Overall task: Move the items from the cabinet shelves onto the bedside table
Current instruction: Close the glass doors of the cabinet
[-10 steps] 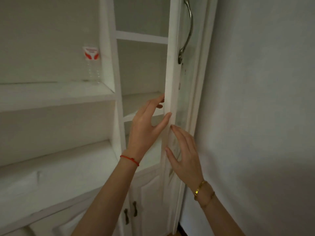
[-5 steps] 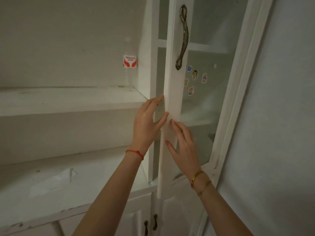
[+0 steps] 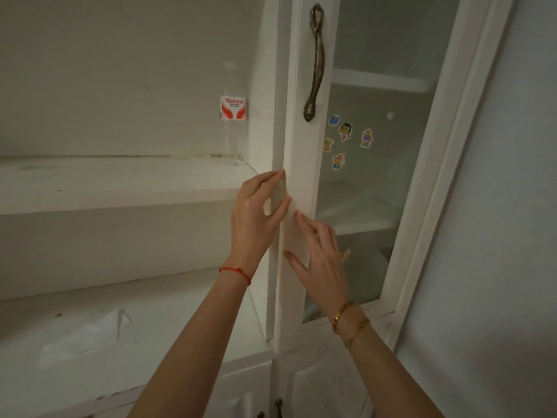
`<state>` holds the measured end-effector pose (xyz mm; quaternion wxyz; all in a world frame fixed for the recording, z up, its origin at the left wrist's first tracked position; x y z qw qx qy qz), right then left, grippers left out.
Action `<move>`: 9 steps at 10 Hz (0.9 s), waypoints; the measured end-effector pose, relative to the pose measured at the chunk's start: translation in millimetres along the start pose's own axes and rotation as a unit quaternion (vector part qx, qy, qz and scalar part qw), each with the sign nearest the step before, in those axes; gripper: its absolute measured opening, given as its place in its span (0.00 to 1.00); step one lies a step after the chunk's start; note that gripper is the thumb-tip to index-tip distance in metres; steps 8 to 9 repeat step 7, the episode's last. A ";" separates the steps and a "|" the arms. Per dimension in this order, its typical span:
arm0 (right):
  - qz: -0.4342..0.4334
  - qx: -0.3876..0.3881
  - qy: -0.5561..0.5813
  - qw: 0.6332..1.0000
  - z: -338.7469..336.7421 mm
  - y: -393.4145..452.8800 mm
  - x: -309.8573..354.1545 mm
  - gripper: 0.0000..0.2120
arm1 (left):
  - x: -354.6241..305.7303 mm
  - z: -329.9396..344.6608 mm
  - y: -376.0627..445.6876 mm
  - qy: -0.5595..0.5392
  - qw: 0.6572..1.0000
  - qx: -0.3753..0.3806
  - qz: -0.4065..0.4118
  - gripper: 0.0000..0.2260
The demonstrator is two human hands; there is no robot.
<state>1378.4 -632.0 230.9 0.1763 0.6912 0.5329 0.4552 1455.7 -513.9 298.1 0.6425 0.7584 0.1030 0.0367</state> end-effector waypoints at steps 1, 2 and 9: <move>-0.002 0.015 -0.020 1.000 3.8 5.6 2.5 0.37 | 4.0 2.3 2.9 0.027 1.000 0.005 0.005 0.19; 0.000 0.021 -0.032 0.999 7.6 10.8 3.6 0.37 | 8.2 5.4 5.2 0.045 0.999 0.008 -0.001 0.19; 0.061 0.017 -0.019 0.998 -39.3 -21.0 -23.4 0.28 | -12.4 -26.4 -32.4 0.009 0.994 0.105 0.022 0.18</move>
Point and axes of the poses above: each hand's wrist, its own y-axis towards the middle knuckle, its own z-axis out of the palm, x = y × z, the point moved 3 cm from there along y, towards the middle knuckle, and after that the axes turned 15 degrees about z, right-handed, at the moved point
